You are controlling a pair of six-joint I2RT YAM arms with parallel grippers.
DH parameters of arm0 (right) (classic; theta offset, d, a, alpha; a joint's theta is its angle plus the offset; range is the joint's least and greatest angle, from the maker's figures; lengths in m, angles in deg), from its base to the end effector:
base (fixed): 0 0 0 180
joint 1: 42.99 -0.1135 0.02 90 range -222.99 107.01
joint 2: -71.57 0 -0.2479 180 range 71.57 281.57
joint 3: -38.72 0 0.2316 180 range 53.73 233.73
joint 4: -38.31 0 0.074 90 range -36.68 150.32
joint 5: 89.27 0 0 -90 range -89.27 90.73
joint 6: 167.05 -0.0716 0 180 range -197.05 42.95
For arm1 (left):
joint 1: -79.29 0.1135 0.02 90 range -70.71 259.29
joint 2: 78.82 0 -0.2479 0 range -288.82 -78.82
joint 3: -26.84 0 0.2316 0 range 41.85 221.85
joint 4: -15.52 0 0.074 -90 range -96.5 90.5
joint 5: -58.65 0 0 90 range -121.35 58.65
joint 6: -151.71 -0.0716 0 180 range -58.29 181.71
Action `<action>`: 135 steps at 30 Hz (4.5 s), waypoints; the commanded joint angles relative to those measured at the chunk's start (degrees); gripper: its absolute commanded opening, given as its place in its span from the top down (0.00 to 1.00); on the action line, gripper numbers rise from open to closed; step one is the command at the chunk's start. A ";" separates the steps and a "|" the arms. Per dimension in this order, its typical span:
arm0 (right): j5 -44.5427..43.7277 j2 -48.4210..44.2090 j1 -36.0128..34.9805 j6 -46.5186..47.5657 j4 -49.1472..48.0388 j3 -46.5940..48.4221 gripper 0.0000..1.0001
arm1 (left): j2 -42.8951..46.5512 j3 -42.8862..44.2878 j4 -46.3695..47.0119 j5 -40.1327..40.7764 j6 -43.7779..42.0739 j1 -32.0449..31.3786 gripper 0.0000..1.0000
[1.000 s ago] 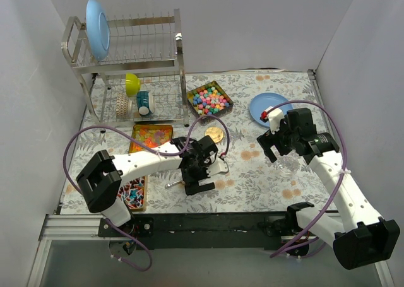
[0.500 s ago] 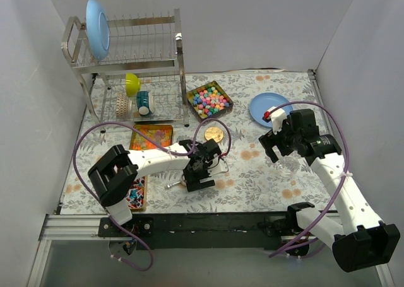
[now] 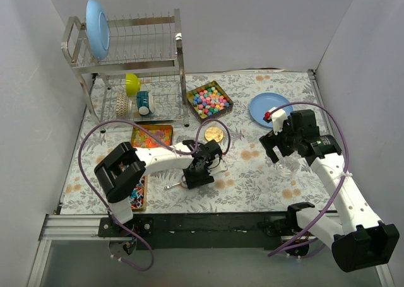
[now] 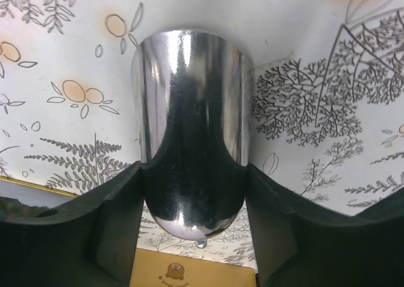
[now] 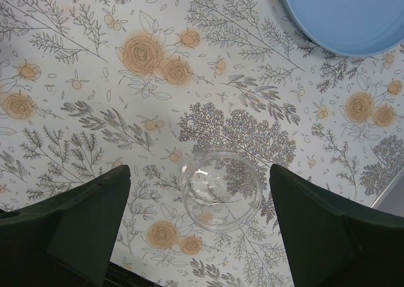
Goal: Pack the candies
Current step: Pick up the spatula from the center of the board.
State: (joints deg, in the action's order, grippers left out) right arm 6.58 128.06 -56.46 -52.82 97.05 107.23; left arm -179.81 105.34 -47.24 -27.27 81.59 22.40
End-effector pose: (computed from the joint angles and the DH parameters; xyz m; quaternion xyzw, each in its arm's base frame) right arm 0.2018 0.0558 0.2627 -0.3177 0.8724 0.0127 0.3711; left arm 0.1645 -0.2429 0.1233 0.3155 0.9473 0.0022 0.0545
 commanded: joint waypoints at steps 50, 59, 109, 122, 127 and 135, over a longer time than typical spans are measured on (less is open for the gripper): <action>54.97 24.10 -12.98 -41.19 -56.46 12.77 0.22 | 26.20 4.98 53.99 -50.31 49.64 29.64 1.00; 55.85 26.22 -15.97 -42.86 -58.31 14.89 0.38 | 25.84 4.19 54.86 -48.73 51.57 30.69 1.00; 6.56 25.51 -15.17 18.92 0.93 27.72 0.99 | 19.17 17.90 37.02 -49.78 45.42 36.67 0.37; 5.49 27.01 -18.78 18.84 1.89 32.19 0.99 | 15.47 13.78 39.49 -46.44 46.83 31.84 0.59; 7.86 27.18 -19.04 19.27 2.77 33.78 0.99 | 16.09 10.97 38.87 -44.68 46.57 31.57 0.66; 16.56 23.58 -19.31 20.16 4.53 33.87 0.99 | 14.86 7.01 41.67 -55.45 48.41 32.36 1.00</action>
State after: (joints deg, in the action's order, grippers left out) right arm 14.36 155.30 -75.13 -33.76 101.83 138.13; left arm -165.91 114.69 -8.45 -72.99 129.26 54.55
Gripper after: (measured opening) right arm 0.065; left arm 0.041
